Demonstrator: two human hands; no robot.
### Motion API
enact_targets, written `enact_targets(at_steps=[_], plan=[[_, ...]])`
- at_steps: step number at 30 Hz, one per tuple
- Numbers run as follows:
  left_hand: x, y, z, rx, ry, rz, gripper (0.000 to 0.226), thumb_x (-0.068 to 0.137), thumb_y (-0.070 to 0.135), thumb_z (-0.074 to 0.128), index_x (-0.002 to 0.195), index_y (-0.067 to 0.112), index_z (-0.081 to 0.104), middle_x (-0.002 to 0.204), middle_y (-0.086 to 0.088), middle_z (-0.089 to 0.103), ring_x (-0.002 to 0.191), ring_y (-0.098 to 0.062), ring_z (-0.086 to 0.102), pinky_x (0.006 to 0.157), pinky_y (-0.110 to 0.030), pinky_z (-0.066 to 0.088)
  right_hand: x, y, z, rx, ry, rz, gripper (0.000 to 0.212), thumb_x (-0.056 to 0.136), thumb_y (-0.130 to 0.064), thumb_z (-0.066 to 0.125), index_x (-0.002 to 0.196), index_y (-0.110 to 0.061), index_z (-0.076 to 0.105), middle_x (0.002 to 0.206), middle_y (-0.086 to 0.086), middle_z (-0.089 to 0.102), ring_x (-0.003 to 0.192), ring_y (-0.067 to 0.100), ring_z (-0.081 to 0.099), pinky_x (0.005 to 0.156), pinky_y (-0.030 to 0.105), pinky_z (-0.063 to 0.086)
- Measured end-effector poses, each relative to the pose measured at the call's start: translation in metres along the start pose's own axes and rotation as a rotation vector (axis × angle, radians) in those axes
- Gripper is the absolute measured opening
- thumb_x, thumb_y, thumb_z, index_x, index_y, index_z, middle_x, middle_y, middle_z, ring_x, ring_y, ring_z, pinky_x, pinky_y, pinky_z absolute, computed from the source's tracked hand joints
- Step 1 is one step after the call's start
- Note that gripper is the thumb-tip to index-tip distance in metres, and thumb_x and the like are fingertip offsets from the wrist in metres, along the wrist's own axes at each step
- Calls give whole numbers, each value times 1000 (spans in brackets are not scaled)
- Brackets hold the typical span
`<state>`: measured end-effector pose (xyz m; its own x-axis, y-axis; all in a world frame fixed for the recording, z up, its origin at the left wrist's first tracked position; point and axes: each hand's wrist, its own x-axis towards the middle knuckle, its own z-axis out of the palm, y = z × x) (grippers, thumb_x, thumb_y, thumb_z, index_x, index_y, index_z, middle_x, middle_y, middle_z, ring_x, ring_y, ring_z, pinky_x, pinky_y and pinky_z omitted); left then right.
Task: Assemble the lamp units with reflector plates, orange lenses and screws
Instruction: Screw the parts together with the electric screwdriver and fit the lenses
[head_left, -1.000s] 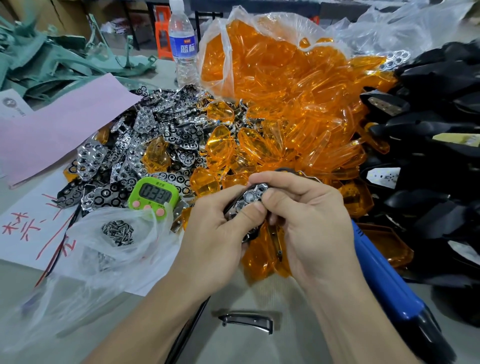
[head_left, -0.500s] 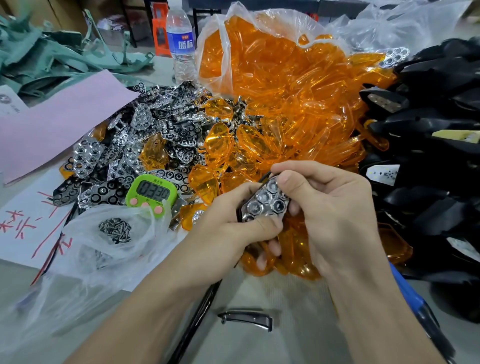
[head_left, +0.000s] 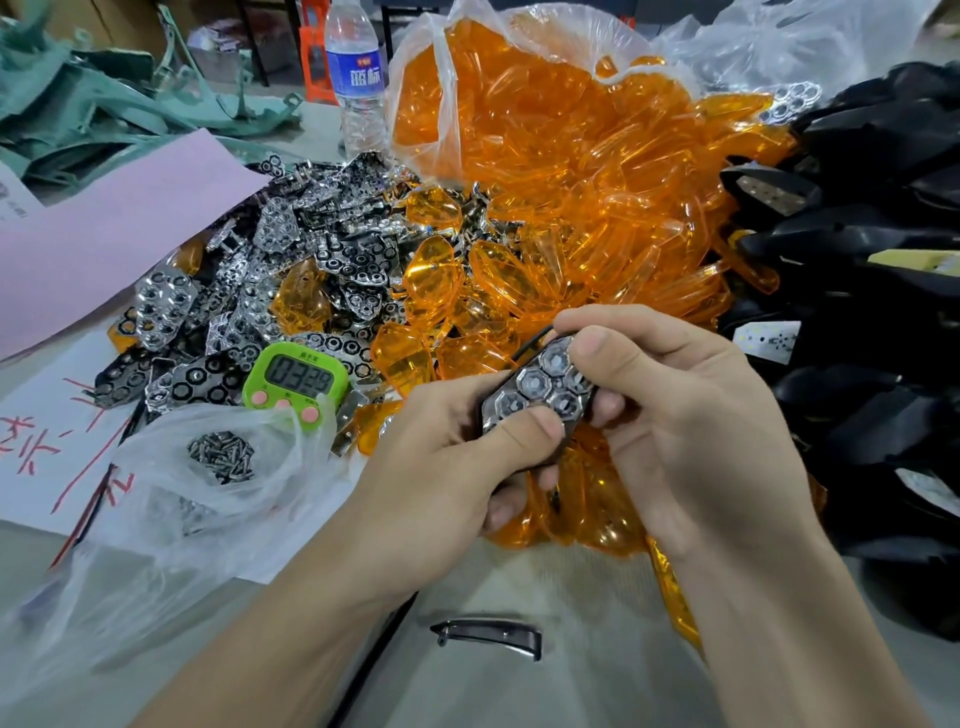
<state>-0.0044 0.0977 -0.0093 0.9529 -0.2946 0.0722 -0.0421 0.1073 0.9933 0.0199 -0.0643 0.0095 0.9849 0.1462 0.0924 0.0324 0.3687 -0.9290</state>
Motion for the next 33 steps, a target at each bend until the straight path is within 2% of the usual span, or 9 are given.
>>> enact_targets(at_steps=[4, 6, 9, 14, 20, 22, 24, 28, 33], plan=[[1, -2, 1, 14, 46, 0, 19, 94, 30, 63, 78, 23, 70, 66, -8, 62, 42, -13, 43, 40, -16, 29, 1, 4, -1, -145, -38, -16, 16, 87, -23, 68, 91, -14, 81, 73, 27, 57, 61, 29, 55, 48, 39, 51], [2, -3, 0, 6, 78, -16, 21, 93, 32, 63, 77, 19, 69, 65, -8, 62, 41, -12, 43, 39, -17, 29, 1, 9, 3, -225, -38, -66, 19, 95, -25, 65, 93, -12, 80, 77, 16, 70, 57, 32, 60, 45, 41, 53], [2, -3, 1, 18, 67, -32, 21, 94, 34, 62, 76, 27, 70, 66, -6, 62, 41, -12, 43, 40, -17, 29, 1, 11, 4, -248, -11, -101, 20, 96, -22, 63, 93, -10, 79, 77, 13, 72, 54, 29, 60, 41, 39, 53], [2, -6, 5, 47, 88, -65, 19, 91, 36, 62, 75, 28, 69, 67, -5, 64, 41, -16, 45, 40, -21, 31, 4, 17, 0, -227, 54, -113, 18, 96, -13, 65, 87, -9, 80, 78, 31, 65, 57, 52, 54, 43, 39, 51], [6, -5, -2, 17, 79, -114, 20, 89, 36, 65, 91, 20, 77, 81, -8, 73, 63, -23, 67, 53, -30, 55, 7, 22, -3, -318, 122, -149, 18, 91, -15, 65, 83, -15, 81, 77, 18, 73, 68, 37, 67, 55, 50, 57], [8, -5, -8, 84, 101, -120, 22, 88, 37, 68, 97, 20, 78, 86, -8, 77, 70, -24, 73, 62, -34, 61, 7, 23, -4, -374, 137, -163, 18, 91, -16, 66, 83, -18, 81, 69, 11, 71, 64, 23, 66, 55, 43, 57], [8, -6, -11, 195, 112, -98, 21, 86, 40, 71, 90, 21, 78, 78, -4, 76, 66, -22, 73, 62, -36, 62, 7, 26, -3, -454, 149, -161, 15, 90, -21, 67, 83, -22, 81, 64, -5, 71, 62, 9, 68, 53, 29, 56], [7, -9, -14, 326, 185, -68, 24, 83, 36, 84, 75, 15, 78, 61, 1, 70, 52, -20, 68, 50, -34, 57, 8, 35, 0, -582, 174, -124, 19, 83, -34, 66, 89, -24, 82, 74, -10, 77, 75, 13, 76, 63, 37, 63], [7, -11, -13, 210, 226, -133, 23, 78, 35, 82, 75, 12, 81, 62, -8, 72, 51, -26, 69, 51, -35, 58, 8, 38, 3, -587, 166, -109, 13, 89, -28, 70, 90, -23, 81, 68, -12, 74, 66, 9, 72, 57, 28, 57]])
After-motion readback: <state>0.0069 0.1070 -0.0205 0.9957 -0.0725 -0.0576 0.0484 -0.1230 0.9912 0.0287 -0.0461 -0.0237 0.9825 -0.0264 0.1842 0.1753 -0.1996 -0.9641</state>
